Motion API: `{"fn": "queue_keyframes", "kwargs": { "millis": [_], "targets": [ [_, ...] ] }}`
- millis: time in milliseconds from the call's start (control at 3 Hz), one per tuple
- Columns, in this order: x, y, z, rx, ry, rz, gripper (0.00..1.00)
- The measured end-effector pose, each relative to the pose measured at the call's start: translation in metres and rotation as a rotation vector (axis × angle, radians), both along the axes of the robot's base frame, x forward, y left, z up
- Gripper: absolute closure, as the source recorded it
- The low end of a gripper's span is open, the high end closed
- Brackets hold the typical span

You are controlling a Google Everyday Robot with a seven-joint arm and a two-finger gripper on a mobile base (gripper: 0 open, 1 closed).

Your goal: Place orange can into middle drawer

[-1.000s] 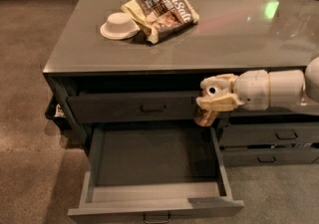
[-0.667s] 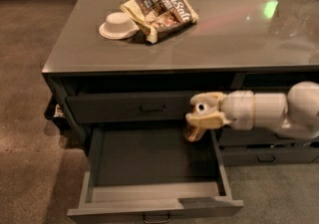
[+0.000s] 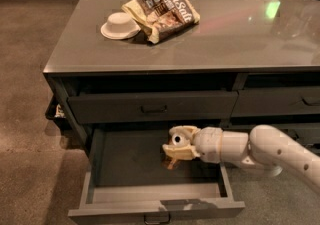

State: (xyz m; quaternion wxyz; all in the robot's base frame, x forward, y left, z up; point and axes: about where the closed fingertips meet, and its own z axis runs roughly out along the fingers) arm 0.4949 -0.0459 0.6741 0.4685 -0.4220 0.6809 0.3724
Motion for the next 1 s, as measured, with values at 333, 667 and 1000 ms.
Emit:
{"fn": "queue_keyframes", "kwargs": {
  "millis": [333, 667, 1000],
  "targets": [
    [0.015, 0.028, -0.047, 0.005, 0.026, -0.061, 1.00],
    [0.032, 0.051, -0.096, 0.004, 0.054, -0.108, 1.00],
    [0.043, 0.069, -0.143, 0.010, 0.088, -0.126, 1.00]
  ]
}}
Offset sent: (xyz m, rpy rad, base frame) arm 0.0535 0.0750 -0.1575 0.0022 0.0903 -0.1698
